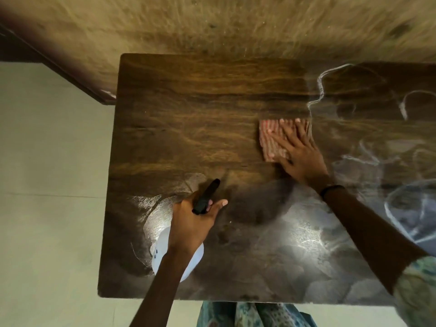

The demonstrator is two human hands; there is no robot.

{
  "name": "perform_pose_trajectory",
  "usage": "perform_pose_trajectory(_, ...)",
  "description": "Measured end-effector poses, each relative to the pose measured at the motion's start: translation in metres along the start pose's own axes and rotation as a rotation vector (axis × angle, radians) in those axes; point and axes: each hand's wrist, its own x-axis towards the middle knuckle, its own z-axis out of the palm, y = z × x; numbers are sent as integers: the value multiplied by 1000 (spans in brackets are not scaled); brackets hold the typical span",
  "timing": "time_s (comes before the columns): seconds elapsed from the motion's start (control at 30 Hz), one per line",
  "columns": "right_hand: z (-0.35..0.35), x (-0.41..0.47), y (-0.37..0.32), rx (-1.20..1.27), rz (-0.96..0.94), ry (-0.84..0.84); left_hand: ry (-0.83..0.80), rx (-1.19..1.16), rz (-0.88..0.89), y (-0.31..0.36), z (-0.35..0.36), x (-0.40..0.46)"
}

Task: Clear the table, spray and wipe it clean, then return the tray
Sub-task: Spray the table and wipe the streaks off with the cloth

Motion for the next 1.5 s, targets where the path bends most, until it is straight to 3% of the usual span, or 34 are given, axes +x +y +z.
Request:
perform_pose_trajectory(0.13, 9, 39, -58, 81, 179, 56, -21, 9, 12, -8, 5, -11)
perform_pose_trajectory(0.3, 15, 35, -73, -10, -162, -72, -140, 36, -9, -13, 21, -34)
perform_pose_trajectory(0.43, 8, 29, -58, -38, -260, -124, -160, 81, -32, -17, 31, -45)
perform_pose_trajectory(0.6, 4, 27, -61, -27, -258, -121, -141, 164, -31, -20, 35, -55)
perform_pose_trajectory(1.03, 2, 26, -62, -9, -250, -130, 30, 80, -106, -33, 7, -54)
perform_pose_trajectory(1.27, 13, 24, -104, 8, -118, -127, 52, 18, -80, -44, -1, -52)
perform_pose_trajectory(1.5, 46, -14, -186, -2, -459, -122, 108, -129, -140, -26, -15, -58)
